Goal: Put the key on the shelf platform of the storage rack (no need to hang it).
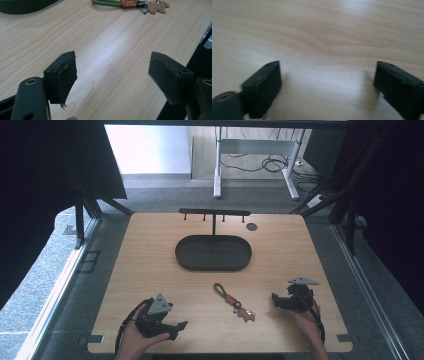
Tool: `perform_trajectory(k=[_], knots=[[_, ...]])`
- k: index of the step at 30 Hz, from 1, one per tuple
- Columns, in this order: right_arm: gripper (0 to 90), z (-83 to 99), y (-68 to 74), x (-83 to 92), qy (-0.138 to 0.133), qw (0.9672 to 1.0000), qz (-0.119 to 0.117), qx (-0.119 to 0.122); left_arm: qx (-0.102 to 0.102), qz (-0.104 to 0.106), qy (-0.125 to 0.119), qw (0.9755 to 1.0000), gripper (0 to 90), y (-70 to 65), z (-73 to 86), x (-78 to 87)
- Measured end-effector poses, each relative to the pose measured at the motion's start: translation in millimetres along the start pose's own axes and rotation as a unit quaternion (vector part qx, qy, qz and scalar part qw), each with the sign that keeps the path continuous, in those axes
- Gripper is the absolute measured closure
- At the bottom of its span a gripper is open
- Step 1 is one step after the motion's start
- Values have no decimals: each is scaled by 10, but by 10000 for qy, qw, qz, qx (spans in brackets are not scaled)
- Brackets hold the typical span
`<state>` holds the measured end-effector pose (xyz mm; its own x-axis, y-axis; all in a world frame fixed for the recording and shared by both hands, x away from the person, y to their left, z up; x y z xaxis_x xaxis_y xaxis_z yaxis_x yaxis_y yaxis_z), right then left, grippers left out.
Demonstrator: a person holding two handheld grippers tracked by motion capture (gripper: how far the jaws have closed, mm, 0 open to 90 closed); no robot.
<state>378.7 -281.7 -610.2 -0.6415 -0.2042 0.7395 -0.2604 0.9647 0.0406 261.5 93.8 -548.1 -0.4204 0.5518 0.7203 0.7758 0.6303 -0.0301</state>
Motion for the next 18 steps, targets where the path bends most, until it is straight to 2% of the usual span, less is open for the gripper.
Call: perform_trajectory(k=[1,5,9,14,18], knots=[[147,23,5,38,13,9999,-93,90,5,-13,23,10000,232,8,12,-8],[200,113,-14,167,-7,9993,-347,106,9,-29,14,10000,233,15,37,-1],[259,129,-20,293,-114,9985,-449,286,-14,-55,-4,10000,233,12,49,8],[306,104,-25,344,-208,9978,-629,73,-6,-36,12,10000,234,17,68,-9],[317,98,-25,335,-231,9973,-674,161,38,-78,38,10000,234,57,86,-25]])
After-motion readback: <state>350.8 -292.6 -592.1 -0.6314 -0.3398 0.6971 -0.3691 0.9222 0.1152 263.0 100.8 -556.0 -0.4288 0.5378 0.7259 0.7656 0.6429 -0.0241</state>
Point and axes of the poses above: each handheld gripper's, and its own axes: x roughly backward along the jaws, z roughly out of its underside, y roughly to its left, the point moved 10 cm from there along -x, roughly forward along the jaws, and after that the axes turned 4 degrees about -x, right-handed, at the moved point
